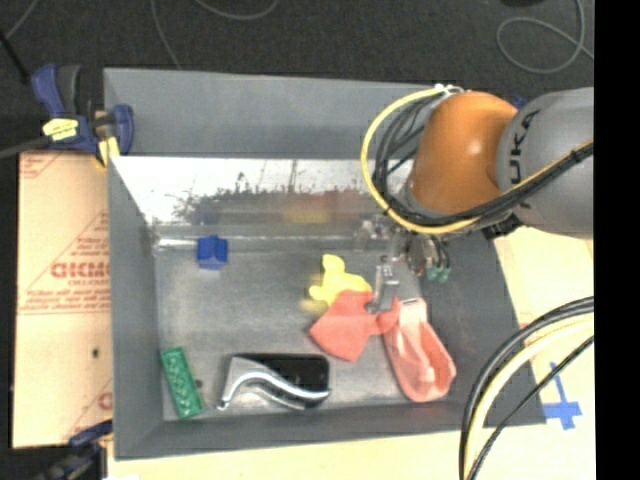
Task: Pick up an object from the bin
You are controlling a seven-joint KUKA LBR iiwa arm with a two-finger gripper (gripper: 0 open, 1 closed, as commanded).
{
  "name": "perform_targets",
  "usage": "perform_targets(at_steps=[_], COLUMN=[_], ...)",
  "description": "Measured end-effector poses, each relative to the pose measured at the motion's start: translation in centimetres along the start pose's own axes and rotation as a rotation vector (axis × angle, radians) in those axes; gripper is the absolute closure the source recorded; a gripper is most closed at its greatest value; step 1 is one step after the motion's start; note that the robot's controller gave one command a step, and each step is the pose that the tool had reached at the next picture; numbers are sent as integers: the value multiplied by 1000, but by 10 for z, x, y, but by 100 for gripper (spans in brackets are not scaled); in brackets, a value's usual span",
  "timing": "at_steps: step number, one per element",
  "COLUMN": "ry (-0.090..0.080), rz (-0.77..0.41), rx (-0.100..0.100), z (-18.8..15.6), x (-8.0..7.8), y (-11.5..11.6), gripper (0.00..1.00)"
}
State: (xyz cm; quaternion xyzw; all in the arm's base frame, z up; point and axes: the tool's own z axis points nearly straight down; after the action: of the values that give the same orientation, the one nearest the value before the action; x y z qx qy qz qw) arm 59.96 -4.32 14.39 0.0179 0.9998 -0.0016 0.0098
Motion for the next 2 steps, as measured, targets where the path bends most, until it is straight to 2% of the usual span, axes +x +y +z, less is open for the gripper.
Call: perform_targets(at_steps=[1,2], ry=[4,9], rz=[-155,-269], rx=[-1,-1], z=[52,79], x=[34,49], y=[-2,2], gripper=[0,0])
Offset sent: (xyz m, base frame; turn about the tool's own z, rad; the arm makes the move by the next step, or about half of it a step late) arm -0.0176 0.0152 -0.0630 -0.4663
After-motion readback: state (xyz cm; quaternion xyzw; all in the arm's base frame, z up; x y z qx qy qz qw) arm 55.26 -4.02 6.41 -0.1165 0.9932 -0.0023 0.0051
